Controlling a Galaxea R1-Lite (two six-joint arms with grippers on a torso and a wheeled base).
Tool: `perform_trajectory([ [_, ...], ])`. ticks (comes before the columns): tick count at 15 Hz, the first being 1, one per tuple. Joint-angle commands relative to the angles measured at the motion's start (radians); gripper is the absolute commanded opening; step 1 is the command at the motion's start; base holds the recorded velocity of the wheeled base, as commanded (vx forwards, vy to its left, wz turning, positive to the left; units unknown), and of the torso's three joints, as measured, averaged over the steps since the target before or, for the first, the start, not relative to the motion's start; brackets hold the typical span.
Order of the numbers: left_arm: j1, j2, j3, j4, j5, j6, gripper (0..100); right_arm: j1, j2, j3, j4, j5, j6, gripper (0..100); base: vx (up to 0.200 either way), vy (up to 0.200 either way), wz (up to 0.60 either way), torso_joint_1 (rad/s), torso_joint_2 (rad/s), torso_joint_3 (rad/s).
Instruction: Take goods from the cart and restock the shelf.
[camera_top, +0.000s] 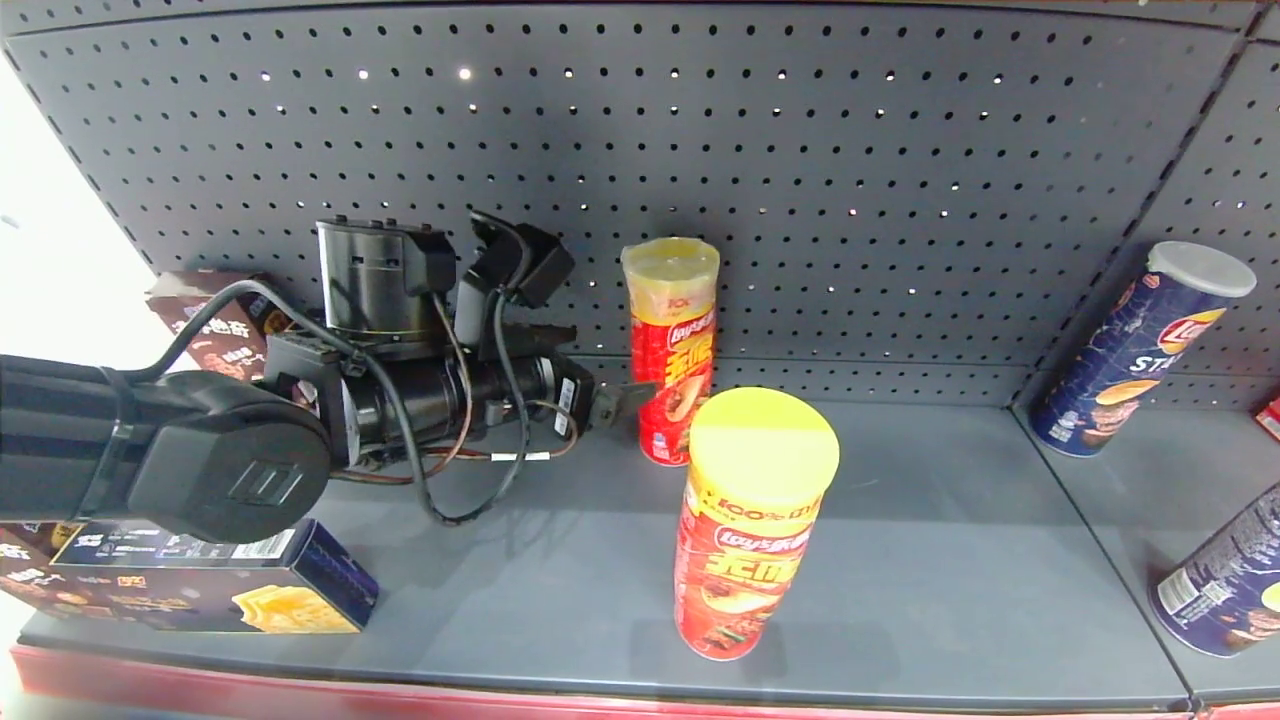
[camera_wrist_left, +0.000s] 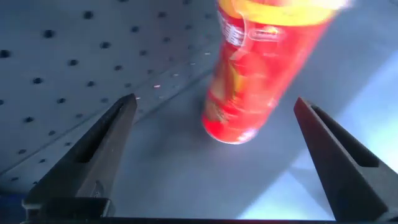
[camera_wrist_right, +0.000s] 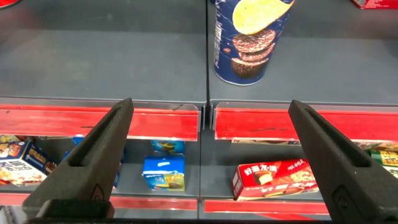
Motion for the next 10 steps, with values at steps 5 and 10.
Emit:
perform_trajectory([
  [5,0.016,0.032,-0.019,-0.001,0.06,0.002,100,0.0,0.002,0.0,0.0,0.0,0.0,100,0.0,0.0,0.0,0.0,0.0,0.0],
  [10,0.039,0.038,-0.028,-0.002,0.097,0.002,100,0.0,0.002,0.0,0.0,0.0,0.0,100,0.0,0.0,0.0,0.0,0.0,0.0],
])
